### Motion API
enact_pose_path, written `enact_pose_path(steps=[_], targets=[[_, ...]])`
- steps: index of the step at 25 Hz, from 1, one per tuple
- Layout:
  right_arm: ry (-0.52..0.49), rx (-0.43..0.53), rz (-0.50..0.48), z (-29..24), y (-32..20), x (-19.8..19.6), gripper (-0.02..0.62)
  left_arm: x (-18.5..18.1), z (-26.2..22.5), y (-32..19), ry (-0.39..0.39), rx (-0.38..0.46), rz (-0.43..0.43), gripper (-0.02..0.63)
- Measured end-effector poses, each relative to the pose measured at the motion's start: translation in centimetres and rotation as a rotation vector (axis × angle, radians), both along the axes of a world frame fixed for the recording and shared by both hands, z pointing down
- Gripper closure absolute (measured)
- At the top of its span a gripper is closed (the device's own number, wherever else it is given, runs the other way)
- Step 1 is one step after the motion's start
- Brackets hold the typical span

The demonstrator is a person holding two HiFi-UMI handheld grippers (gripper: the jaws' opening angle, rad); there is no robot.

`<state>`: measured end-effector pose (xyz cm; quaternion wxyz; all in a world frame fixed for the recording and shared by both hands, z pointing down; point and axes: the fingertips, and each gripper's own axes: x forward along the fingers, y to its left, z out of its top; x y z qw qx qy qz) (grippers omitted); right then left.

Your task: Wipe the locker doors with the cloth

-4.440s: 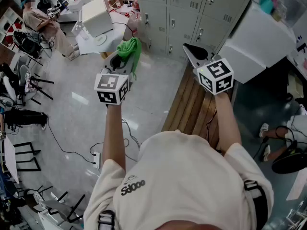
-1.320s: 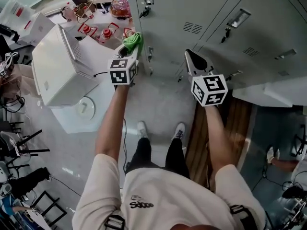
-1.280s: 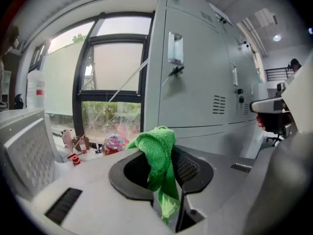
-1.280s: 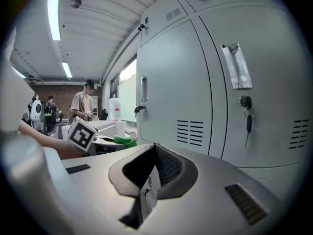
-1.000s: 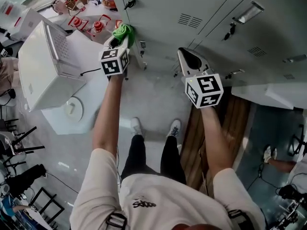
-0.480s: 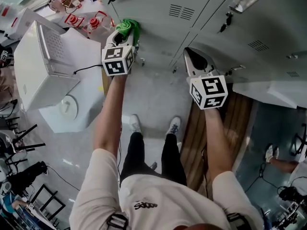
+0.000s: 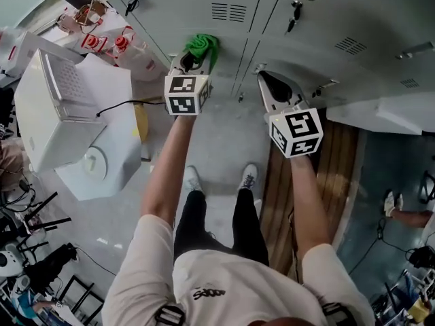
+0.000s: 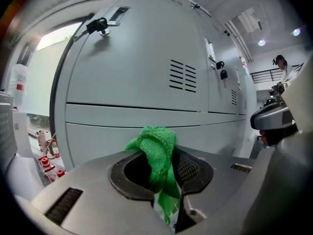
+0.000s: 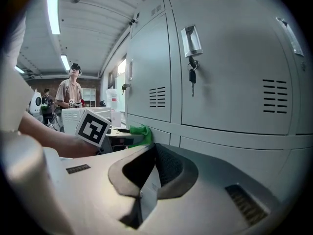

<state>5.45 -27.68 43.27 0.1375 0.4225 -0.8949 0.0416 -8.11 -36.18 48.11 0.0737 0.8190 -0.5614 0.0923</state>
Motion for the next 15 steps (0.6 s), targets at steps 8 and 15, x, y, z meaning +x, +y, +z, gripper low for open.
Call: enact_pose_path(steps=[8, 15], targets=[[0.019, 0.012, 0.035, 0.2, 1.9, 2.6, 0.586, 10.3, 0.8, 0.6, -0.046, 0.01, 0.219, 0.506], [0.02, 0.002, 0.061, 1.3, 2.0, 2.7, 0.588, 10.1, 3.1, 0.6, -0.042, 0.019, 0.235, 0.511]])
